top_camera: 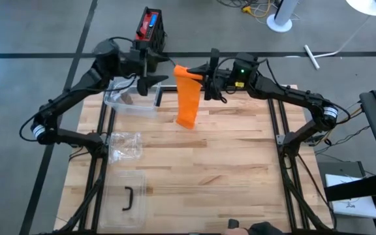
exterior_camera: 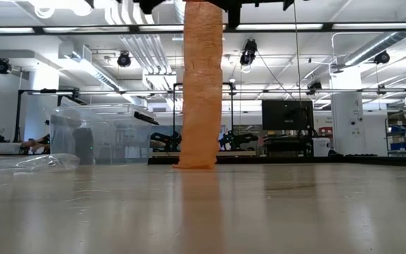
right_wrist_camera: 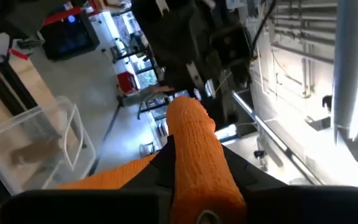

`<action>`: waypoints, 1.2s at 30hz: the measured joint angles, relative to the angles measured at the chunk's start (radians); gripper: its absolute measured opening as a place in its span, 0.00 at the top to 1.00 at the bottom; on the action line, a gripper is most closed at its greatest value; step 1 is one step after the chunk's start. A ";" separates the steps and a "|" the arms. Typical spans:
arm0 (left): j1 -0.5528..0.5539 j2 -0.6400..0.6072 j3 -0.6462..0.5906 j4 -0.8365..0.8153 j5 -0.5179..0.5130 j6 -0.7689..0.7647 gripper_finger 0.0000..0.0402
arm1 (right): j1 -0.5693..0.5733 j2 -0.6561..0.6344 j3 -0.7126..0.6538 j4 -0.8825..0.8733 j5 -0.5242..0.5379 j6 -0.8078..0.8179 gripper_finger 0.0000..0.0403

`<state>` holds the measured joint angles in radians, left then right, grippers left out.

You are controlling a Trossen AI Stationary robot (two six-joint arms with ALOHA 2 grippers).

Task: Roll bandage
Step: Roll the orange bandage

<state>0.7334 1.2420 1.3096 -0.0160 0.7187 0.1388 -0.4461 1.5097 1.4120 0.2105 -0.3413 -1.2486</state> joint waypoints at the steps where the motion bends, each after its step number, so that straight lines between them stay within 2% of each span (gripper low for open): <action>1: -0.001 0.010 0.000 0.000 0.000 -0.002 0.21 | 0.003 0.000 0.000 0.000 0.001 -0.009 0.88; 7: -0.031 0.060 0.001 0.065 0.054 0.001 0.17 | 0.004 0.000 -0.001 0.000 0.002 -0.036 0.88; 12: -0.035 0.086 0.001 0.113 0.051 -0.010 0.20 | 0.003 0.000 -0.001 -0.002 0.002 -0.039 0.87; 18: -0.040 0.137 0.002 0.147 0.058 -0.097 0.24 | 0.003 0.000 -0.001 -0.009 0.002 -0.055 0.87; 26: -0.048 0.171 0.002 0.176 0.085 -0.114 0.28 | 0.003 0.001 -0.001 -0.045 0.002 -0.081 0.87; 31: -0.048 0.178 0.002 0.181 0.086 -0.115 0.37 | 0.009 0.001 -0.001 -0.045 0.001 -0.081 0.86; 36: -0.048 0.178 0.002 0.180 0.095 -0.122 0.57 | 0.013 0.010 -0.001 -0.044 0.002 -0.081 0.87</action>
<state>0.6853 1.4204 1.3117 0.1640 0.8139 0.0166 -0.4335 1.5198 1.4109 0.1670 -0.3398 -1.3293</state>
